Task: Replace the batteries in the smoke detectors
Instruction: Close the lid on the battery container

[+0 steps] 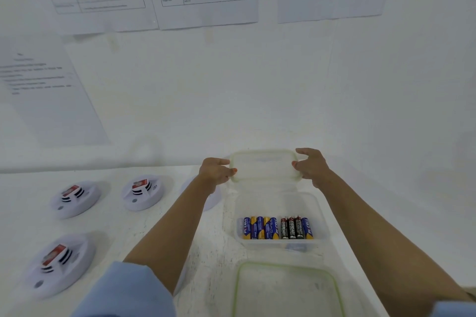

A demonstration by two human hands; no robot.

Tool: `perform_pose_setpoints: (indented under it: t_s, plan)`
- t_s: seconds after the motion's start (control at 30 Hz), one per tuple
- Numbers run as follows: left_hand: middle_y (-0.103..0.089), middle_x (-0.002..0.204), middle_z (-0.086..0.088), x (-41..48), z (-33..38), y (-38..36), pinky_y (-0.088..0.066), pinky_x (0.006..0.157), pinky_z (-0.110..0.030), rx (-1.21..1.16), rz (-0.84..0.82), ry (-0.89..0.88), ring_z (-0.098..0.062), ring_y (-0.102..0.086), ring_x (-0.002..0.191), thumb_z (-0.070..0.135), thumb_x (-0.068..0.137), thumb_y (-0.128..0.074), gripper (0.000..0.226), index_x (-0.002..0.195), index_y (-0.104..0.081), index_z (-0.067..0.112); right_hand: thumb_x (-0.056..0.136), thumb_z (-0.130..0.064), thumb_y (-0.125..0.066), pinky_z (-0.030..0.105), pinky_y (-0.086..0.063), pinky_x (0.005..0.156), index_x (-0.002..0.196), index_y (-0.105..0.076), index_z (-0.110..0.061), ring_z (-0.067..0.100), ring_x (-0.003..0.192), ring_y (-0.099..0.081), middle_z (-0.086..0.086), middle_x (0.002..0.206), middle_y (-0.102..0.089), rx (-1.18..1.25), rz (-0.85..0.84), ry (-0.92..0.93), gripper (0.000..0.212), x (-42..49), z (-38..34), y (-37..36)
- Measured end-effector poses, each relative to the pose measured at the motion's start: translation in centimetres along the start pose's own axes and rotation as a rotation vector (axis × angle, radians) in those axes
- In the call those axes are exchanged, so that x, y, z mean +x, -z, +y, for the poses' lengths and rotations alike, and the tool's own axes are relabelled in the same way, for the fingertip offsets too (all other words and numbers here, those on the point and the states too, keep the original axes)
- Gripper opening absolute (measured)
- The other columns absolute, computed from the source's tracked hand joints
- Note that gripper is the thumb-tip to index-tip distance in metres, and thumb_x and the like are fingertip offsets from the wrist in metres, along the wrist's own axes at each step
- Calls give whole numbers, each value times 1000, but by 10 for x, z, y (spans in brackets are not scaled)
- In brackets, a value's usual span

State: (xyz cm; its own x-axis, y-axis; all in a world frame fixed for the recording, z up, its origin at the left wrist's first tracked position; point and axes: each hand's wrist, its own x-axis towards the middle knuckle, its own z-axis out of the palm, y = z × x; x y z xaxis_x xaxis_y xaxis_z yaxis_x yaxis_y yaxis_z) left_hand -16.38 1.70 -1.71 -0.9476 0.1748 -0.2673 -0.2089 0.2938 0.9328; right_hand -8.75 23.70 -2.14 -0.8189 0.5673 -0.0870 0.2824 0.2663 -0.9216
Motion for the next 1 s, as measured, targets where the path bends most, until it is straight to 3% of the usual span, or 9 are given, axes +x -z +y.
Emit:
perform_pose_setpoints:
  t_s: [0.13,0.3,0.43,0.57,0.67,0.77,0.87,1.0]
  plan:
    - [-57,123,-22,1,1,-1,-49,97,-36,-13,-2,14,-32,-57,112,-3,78,-69,49,124,-53,-4,84,-4,-59,46,-44,101,130,-50,-13,30,117,-50,13,136,-46,-8,-20,17,47,0,1,0]
    - [-55,126,-22,0,0,-4,-49,93,-35,-66,-36,28,-34,-56,113,-7,80,-64,49,127,-49,-7,85,-5,-59,44,-45,99,131,-48,-13,22,100,-49,14,134,-48,4,-46,36,49,4,5,1]
    - [-54,125,-23,-2,2,-5,-50,92,-34,16,-15,2,-34,-56,112,-4,81,-65,50,128,-48,-4,84,-6,-61,41,-50,92,133,-46,-13,27,102,-56,14,123,-53,-2,-74,17,52,9,4,2]
    - [-45,136,-18,-5,8,-9,-48,86,-33,238,-33,-101,-30,-52,113,-1,84,-61,59,137,-37,4,87,-2,-49,33,-37,102,138,-41,-12,25,118,-48,11,132,-48,-318,-125,103,52,9,-9,0]
    - [-29,149,-10,-11,13,-15,-29,103,-25,555,-48,-366,-23,-31,135,9,87,-59,63,143,-30,11,88,0,-36,34,-27,113,144,-29,-18,24,138,-30,8,150,-30,-594,-151,219,59,6,-21,-10]
    - [-28,151,-1,-17,11,-20,-18,112,-27,593,-196,-483,-16,-25,139,28,84,-67,63,139,-38,19,90,-3,-34,37,-9,117,146,-24,-23,19,144,-16,7,156,-13,-733,-178,360,60,5,-27,-21]
    - [-31,150,2,-15,6,-20,-19,112,-30,676,-310,-468,-15,-26,138,33,74,-76,75,139,-40,22,95,-10,-31,36,0,117,144,-28,-25,14,145,-11,3,156,-15,-714,-266,433,52,8,-30,-29]
    - [-33,149,1,-11,6,-17,-20,114,-33,773,-294,-536,-16,-27,138,33,70,-79,80,139,-41,21,100,-30,-30,37,-6,116,144,-30,-24,16,142,-21,3,153,-27,-779,-338,464,44,15,-28,-39]
